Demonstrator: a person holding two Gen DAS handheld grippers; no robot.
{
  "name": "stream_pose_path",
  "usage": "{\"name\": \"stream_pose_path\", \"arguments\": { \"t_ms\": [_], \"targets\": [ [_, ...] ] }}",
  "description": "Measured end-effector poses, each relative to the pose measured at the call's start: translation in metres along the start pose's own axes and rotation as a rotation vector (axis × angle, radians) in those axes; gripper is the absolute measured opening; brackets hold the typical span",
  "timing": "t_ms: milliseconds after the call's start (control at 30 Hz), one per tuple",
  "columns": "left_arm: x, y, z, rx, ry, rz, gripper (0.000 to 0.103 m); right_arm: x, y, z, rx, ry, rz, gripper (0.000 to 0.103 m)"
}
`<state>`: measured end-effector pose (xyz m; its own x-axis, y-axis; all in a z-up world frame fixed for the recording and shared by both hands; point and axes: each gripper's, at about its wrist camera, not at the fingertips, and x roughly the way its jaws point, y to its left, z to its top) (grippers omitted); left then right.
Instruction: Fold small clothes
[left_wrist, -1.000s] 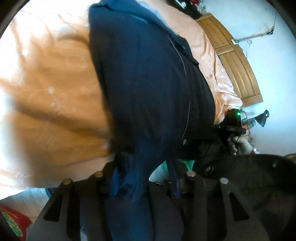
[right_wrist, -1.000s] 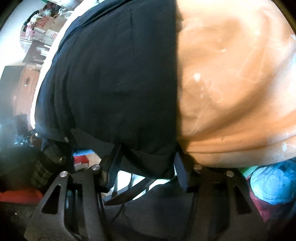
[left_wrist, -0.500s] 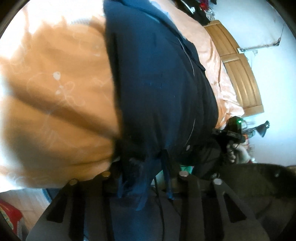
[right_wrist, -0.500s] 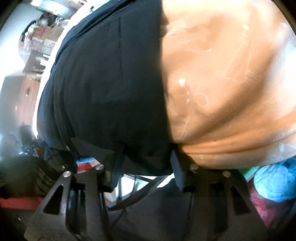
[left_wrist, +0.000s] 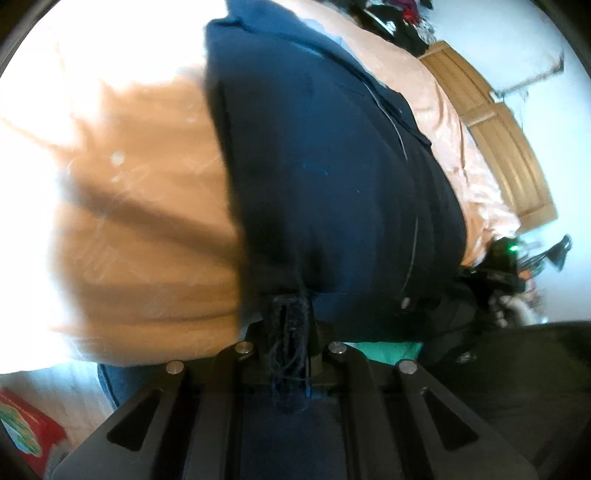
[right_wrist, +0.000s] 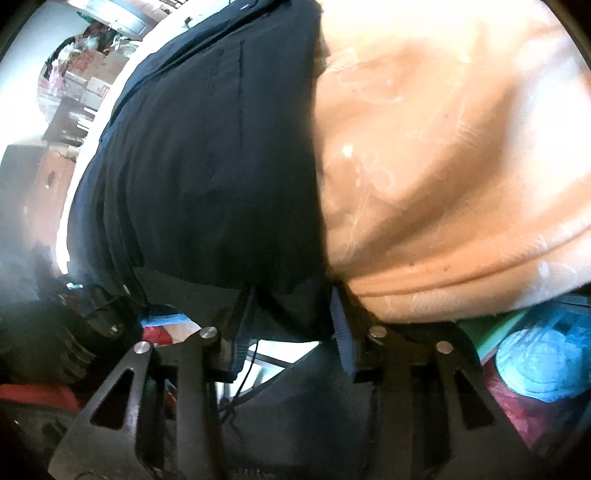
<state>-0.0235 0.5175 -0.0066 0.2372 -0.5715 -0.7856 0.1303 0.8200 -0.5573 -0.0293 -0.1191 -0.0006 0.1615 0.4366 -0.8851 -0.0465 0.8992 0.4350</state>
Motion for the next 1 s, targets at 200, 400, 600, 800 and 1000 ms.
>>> {"name": "stream_pose_path", "arguments": {
  "t_ms": [200,400,600,800,1000],
  "targets": [
    [0.003,-0.005,0.003,0.011,0.014,0.033,0.010,-0.002,-0.001,-0.004,-0.008,-0.028,-0.036,0.034],
    [0.000,0.001,-0.002,-0.022,-0.012,0.005,0.008,-0.004,-0.004,-0.002,-0.003,-0.054,-0.051,0.040],
    [0.000,0.007,-0.003,-0.041,-0.016,-0.007,0.008,0.008,-0.003,0.001,0.010,-0.021,-0.008,0.050],
    [-0.001,-0.002,-0.006,-0.013,-0.037,0.019,0.007,0.012,0.004,0.001,-0.020,-0.008,-0.026,0.035],
    [-0.035,-0.023,-0.009,0.033,-0.095,-0.005,0.006,-0.041,0.018,-0.011,-0.007,-0.095,0.141,0.007]
  ]
}}
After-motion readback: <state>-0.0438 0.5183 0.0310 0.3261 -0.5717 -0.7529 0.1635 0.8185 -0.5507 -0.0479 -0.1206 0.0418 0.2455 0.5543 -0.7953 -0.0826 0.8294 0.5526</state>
